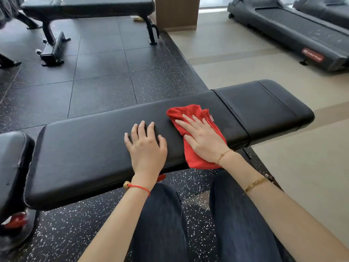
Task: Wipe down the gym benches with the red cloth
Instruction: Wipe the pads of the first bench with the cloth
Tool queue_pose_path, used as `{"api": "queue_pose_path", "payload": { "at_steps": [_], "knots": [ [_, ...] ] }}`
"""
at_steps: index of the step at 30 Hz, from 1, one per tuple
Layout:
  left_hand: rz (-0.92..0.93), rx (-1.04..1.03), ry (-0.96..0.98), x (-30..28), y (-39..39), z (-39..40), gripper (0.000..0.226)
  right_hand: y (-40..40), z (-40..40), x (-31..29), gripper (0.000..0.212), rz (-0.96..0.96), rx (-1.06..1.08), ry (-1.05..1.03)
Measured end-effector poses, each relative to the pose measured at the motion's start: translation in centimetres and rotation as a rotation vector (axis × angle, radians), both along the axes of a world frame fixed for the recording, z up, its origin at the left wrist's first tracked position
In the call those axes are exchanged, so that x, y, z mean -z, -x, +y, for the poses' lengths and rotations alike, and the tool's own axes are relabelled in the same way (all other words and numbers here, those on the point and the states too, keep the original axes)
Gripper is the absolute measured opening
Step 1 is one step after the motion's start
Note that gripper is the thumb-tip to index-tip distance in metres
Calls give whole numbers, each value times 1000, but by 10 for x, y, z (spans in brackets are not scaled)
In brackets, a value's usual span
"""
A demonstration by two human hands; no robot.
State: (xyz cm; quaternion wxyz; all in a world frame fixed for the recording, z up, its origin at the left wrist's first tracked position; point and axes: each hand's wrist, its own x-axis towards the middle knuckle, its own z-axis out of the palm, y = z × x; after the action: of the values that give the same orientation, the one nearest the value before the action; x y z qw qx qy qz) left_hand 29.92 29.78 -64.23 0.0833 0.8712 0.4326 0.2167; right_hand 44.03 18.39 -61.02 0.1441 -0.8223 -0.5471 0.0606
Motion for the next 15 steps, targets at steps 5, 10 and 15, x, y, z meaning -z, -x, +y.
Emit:
{"api": "queue_pose_path", "payload": {
  "at_steps": [5,10,15],
  "knots": [
    [-13,7,-1,0,0,0,48,-36,1,0,51,-14,194,39],
    [-10,-14,-2,-2,-2,-2,48,-57,40,-6,51,24,269,113],
    [-7,-31,-18,-1,-4,0,47,-32,52,-3,52,-14,138,77]
  ]
}}
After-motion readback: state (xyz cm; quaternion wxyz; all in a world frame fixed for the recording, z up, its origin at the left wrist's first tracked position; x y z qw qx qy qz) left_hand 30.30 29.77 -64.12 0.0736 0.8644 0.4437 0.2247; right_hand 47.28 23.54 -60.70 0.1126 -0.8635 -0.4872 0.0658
